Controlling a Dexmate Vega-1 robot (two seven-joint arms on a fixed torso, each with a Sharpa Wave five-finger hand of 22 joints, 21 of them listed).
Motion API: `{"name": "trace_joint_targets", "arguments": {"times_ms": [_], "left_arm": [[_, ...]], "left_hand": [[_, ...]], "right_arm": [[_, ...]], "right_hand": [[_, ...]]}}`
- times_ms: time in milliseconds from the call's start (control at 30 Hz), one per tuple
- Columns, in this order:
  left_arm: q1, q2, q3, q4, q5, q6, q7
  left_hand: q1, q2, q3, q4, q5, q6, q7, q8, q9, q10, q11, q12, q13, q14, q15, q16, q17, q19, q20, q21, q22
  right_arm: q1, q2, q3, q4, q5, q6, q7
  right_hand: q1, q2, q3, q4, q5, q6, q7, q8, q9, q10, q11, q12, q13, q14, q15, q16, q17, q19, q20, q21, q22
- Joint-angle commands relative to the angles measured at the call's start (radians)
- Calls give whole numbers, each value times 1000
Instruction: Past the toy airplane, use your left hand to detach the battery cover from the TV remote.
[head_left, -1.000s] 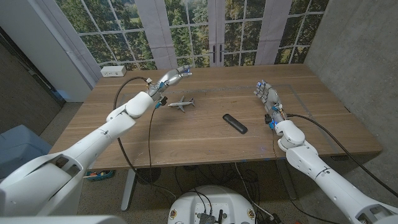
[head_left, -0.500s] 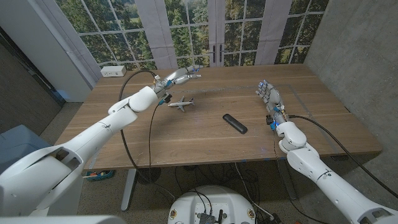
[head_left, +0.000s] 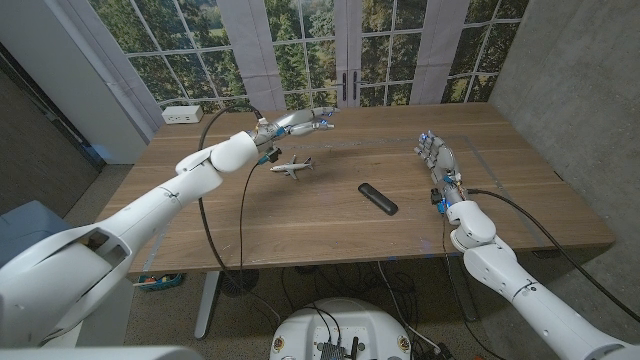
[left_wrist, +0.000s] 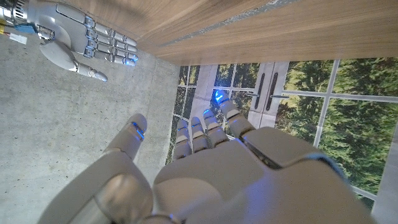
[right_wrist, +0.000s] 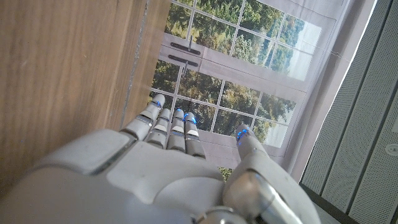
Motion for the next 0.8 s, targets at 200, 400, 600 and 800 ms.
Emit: {"name": "trace_joint_targets", "arguments": {"times_ms": [200, 400, 600, 800], "left_arm": [[-41, 9, 30, -33, 86, -29, -58], [-54, 8, 39, -36, 112, -40, -73], [-70, 3, 49, -37, 127, -42, -96], [-84, 5, 58, -52, 154, -30, -119]], "left_hand": [[-13, 5, 0, -3, -2, -7, -1, -3, 3, -3, -5, -3, 3, -8, -14, -2, 6, -1, -6, -6, 6], [-16, 3, -1, -3, -3, -10, -1, -4, 3, -3, -7, -4, 3, -10, -15, -3, 6, -2, -8, -8, 6], [-21, 10, -1, 2, -2, -14, -5, -4, 3, -5, -8, -5, 3, -11, -17, -2, 8, -2, -8, -10, 6], [-25, 9, -2, 2, -3, -21, -5, -6, 3, -13, -9, -8, 3, -15, -17, -3, 7, -5, -9, -13, 7]], "right_arm": [[-57, -1, 17, -42, -21, 32, -35], [-73, 2, 24, -49, -29, 47, -44], [-79, 5, 29, -49, -27, 55, -45], [-81, 10, 31, -42, -24, 64, -40]], "right_hand": [[0, -2, 1, -8, 0, 4, 1, 6, 3, 6, 1, 4, 2, 7, 0, -3, 2, 9, 0, -3, 6], [0, -1, 0, -9, 0, 4, 2, 5, 3, 7, -2, 4, 2, 7, -2, -4, 1, 10, 0, -5, 6], [-1, 0, -1, -11, 0, 4, 1, 5, 3, 8, -1, 4, 2, 7, -2, -4, 1, 12, -1, -7, 6], [-1, 0, -1, -12, 0, 5, 1, 5, 3, 9, 1, 4, 2, 8, -1, -4, 0, 13, -1, -9, 6]]}}
